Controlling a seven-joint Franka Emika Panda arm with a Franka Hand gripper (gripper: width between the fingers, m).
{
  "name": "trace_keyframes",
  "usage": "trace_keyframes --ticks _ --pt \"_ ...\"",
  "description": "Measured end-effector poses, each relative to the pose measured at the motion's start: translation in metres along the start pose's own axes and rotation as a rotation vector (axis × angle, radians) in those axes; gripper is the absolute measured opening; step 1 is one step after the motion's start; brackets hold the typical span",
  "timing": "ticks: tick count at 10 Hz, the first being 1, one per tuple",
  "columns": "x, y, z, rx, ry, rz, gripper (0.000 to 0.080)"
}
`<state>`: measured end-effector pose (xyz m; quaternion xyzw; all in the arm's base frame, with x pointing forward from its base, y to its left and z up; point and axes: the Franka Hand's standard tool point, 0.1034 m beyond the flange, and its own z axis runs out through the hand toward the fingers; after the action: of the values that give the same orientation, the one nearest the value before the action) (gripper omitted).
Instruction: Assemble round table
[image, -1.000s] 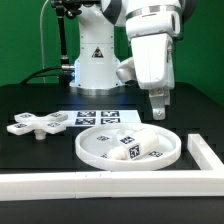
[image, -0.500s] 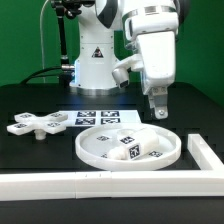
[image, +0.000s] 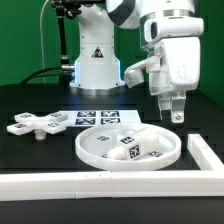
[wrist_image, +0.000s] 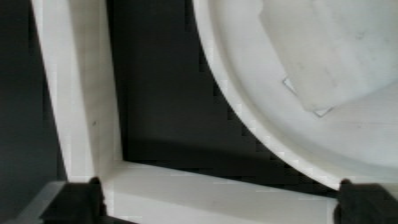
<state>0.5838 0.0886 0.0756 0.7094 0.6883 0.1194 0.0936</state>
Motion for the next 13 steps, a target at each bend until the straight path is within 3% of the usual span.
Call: trace_keyframes --ticks 2,3,4,5,10,12,13 --pt "-0.001 0.000 0.000 -0.003 0.000 -0.023 0.0649" --pt "0.002 0.001 0.000 -0.041 0.009 -0.154 0.0649" --pt "0.012 -0.002 0.002 -0.056 0.016 -0.204 0.0649" --pt "0.023 -0.006 0.002 -0.053 0.012 -0.217 0.0649" --pt "0.019 -0.008 0.003 -0.044 0.000 -0.225 0.0649" --pt "0.006 -0.007 0.001 -0.044 -0.015 -0.203 0.0649" --pt "0.016 -0.010 0.000 -0.037 -0.031 -0.157 0.0649"
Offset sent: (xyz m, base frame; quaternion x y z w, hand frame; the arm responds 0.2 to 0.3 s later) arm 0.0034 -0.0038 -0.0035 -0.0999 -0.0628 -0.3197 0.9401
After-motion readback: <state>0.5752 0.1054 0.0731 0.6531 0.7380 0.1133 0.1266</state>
